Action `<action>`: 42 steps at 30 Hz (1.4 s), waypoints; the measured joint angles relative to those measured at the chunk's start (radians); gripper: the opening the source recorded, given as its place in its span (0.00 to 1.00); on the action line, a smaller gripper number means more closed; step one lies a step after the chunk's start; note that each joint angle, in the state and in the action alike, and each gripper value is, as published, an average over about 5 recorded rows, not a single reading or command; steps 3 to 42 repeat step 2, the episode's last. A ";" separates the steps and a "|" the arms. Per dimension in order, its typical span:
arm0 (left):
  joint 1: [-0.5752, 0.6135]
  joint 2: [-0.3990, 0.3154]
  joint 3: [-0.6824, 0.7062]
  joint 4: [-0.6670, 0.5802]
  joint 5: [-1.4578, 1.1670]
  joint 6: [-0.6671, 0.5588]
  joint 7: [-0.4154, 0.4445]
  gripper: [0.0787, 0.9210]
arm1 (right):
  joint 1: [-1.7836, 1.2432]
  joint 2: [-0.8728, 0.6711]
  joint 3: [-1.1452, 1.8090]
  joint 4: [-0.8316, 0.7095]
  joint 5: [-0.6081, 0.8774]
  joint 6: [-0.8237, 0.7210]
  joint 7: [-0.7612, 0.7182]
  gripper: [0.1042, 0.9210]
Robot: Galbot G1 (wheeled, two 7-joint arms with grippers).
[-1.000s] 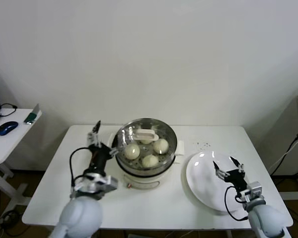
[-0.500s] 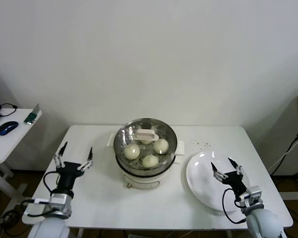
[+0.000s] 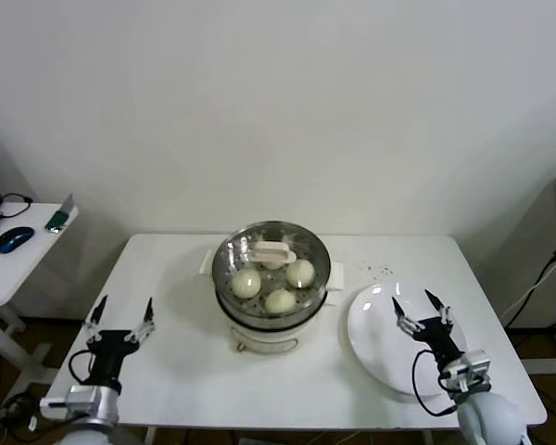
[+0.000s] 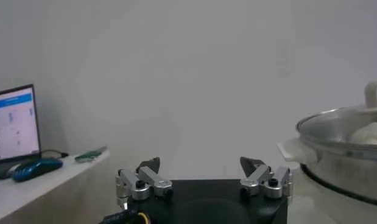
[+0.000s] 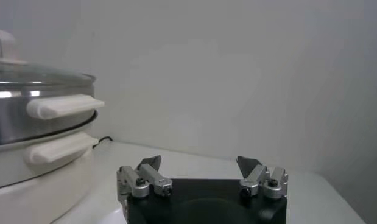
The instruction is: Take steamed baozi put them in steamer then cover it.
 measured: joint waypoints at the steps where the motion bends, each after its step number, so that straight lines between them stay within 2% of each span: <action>1: 0.001 -0.001 -0.002 0.001 -0.003 -0.002 0.001 0.88 | -0.001 0.000 0.001 0.000 0.000 0.001 -0.001 0.88; 42: 0.002 -0.002 -0.003 0.002 -0.005 -0.003 0.002 0.88 | -0.002 0.000 0.002 0.000 0.001 0.003 -0.001 0.88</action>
